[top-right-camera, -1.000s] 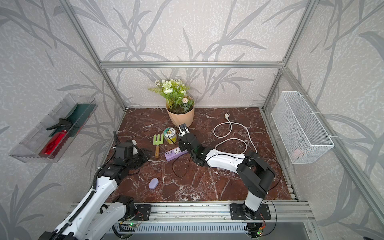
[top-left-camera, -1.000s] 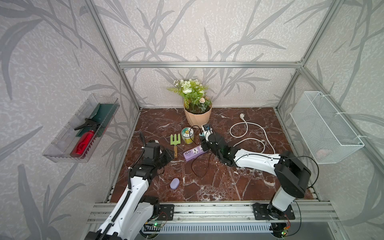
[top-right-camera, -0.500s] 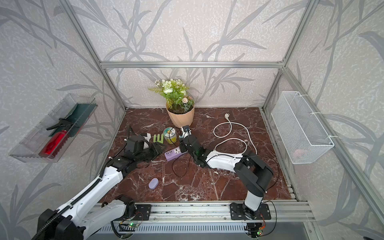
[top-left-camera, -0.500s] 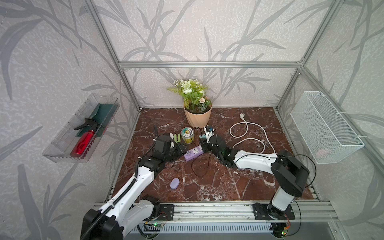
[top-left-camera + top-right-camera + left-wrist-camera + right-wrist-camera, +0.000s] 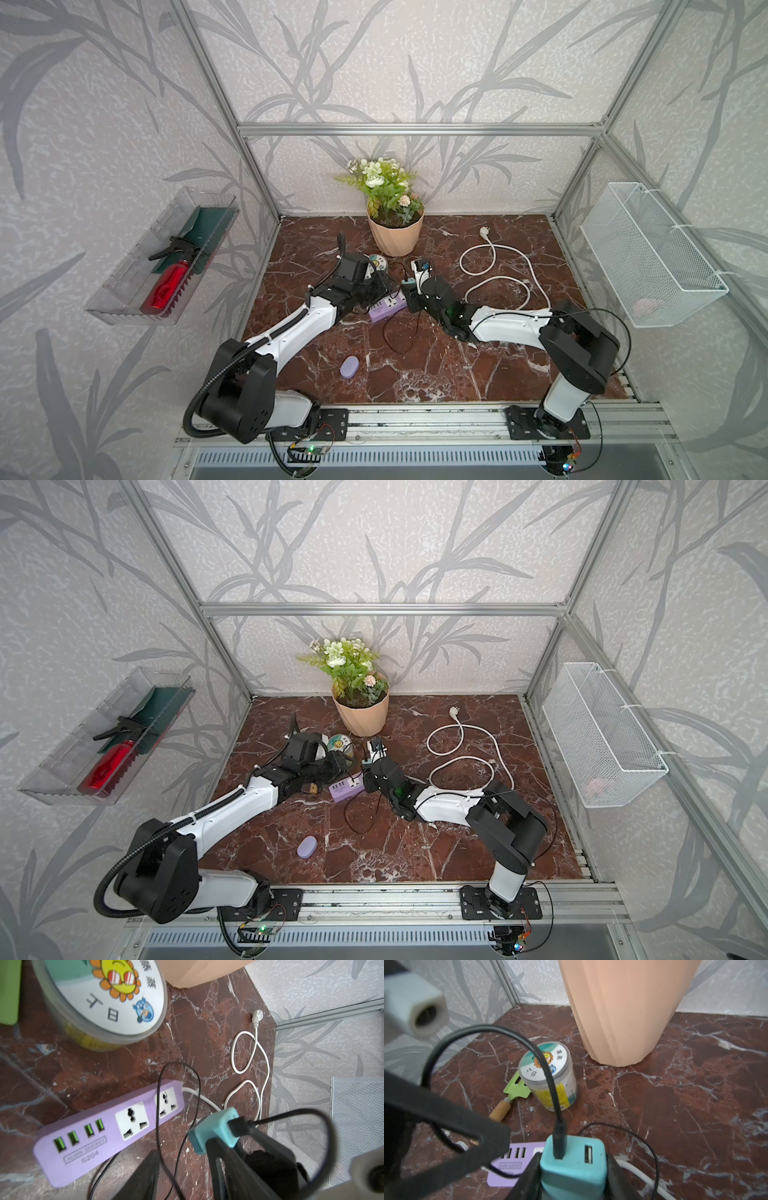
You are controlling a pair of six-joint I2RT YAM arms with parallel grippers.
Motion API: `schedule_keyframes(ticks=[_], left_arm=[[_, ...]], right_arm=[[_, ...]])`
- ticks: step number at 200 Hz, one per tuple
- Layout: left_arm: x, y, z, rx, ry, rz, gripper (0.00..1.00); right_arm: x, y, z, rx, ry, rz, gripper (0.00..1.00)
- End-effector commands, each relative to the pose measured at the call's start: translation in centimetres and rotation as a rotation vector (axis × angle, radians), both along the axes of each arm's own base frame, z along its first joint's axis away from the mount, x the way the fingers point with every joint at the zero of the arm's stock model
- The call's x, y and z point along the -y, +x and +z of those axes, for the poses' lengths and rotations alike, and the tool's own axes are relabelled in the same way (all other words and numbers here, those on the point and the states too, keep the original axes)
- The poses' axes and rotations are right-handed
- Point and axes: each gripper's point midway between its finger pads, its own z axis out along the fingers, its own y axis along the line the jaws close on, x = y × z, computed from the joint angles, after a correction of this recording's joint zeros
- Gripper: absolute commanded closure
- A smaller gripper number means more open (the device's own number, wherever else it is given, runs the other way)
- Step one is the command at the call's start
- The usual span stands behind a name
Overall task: Charge the bluetooth headset
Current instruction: Adjust the charging cable at the plug.
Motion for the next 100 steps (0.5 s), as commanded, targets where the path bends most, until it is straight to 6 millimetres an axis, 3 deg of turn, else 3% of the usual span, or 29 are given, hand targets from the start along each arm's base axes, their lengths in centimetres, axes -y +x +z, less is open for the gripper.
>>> schedule_keyframes(ticks=[1, 27, 41, 46, 100], left_arm=[[-0.4, 1.1, 0.7, 0.037, 0.074, 0.002, 0.5], [-0.9, 2.2, 0.8, 0.052, 0.152, -0.002, 0.54], [-0.9, 2.9, 1.4, 0.071, 0.169, 0.001, 0.54], [-0.9, 3.1, 1.6, 0.077, 0.173, 0.001, 0.54], [-0.7, 4.8, 1.9, 0.096, 0.233, -0.021, 0.54]], right_arm=[[0.9, 0.1, 2.3, 0.044, 0.062, -0.037, 1.0], [1.1, 0.2, 1.4, 0.042, 0.059, -0.046, 1.0], [0.4, 0.5, 1.7, 0.057, 0.071, -0.035, 1.0], [0.1, 0.7, 0.6, 0.045, 0.056, -0.032, 1.0], [-1.8, 2.1, -1.0, 0.069, 0.06, -0.01, 1.0]])
